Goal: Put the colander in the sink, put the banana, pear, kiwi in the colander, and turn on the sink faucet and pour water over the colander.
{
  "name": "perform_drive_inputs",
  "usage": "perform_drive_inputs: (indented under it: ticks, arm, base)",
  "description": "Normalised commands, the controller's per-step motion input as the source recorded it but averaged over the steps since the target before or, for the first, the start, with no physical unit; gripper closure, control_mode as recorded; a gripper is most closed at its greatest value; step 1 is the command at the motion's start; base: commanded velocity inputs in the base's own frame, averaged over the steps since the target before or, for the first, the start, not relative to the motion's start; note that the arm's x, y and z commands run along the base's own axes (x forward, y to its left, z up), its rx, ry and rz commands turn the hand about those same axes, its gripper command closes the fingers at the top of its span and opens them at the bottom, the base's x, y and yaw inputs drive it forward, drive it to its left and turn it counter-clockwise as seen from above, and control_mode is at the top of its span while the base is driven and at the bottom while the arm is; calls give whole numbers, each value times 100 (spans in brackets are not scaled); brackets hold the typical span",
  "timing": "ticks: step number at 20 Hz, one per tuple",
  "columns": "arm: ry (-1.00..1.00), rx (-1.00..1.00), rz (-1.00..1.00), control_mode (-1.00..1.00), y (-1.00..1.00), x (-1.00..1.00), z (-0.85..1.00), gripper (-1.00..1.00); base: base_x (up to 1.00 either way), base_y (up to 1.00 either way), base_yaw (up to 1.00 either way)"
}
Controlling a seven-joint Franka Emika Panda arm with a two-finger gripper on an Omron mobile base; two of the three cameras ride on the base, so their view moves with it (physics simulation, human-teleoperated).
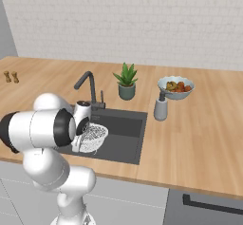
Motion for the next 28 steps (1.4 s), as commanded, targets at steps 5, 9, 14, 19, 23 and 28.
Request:
perform_drive_inputs:
  ticks: [5,9,14,19,23,28]
  arm:
    - [0,0,-1,-100,0,0,24,-100]
    - [0,0,-5,-100,0,-3,48,-100]
    - [4,0,-13,-100,-8,-38,62,-100]
    - [7,0,-27,-100,-5,-40,55,-100]
    - [3,-2,-46,-100,9,-41,30,-100]
    - [0,-1,-51,-100,26,-51,13,-100]
  base:
    - [0,0,0]
    - [0,0,0]
    - [0,0,0]
    - [0,0,0]
    - [0,0,0]
    - [0,0,0]
